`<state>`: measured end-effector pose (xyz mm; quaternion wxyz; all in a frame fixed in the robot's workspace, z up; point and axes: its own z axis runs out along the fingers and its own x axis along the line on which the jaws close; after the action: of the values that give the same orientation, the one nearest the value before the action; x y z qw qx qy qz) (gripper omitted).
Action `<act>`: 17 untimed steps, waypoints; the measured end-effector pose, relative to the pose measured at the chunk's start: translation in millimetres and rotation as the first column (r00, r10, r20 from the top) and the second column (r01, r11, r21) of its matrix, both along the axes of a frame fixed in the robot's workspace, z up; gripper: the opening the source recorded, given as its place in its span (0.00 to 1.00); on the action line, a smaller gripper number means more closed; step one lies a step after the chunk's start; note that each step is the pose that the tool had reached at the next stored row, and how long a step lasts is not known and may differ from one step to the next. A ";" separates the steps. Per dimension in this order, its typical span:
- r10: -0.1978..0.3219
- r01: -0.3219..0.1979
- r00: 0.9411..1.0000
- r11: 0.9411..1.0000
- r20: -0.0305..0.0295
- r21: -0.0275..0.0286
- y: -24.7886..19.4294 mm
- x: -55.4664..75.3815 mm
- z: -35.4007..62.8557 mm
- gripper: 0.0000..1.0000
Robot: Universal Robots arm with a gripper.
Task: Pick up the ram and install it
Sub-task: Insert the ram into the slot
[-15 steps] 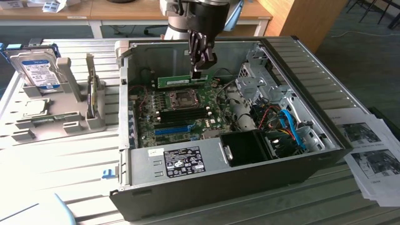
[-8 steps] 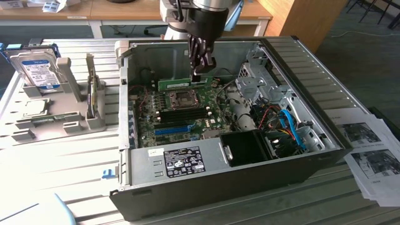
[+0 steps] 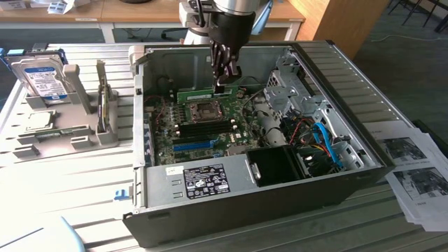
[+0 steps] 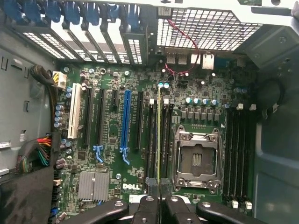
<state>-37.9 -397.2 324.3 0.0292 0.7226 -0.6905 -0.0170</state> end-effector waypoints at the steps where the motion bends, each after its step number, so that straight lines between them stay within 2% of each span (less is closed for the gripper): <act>1: -0.009 0.009 1.000 1.000 0.000 0.000 0.0 0.0 -0.1 0.11; 4: -0.032 0.032 0.999 0.999 0.000 0.000 0.0 0.0 -0.3 0.11; 17: -0.033 0.033 0.999 0.999 0.000 0.000 -0.3 7.0 -0.6 0.11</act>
<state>-30.9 -397.5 323.7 0.0289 0.7111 -0.7022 -0.0174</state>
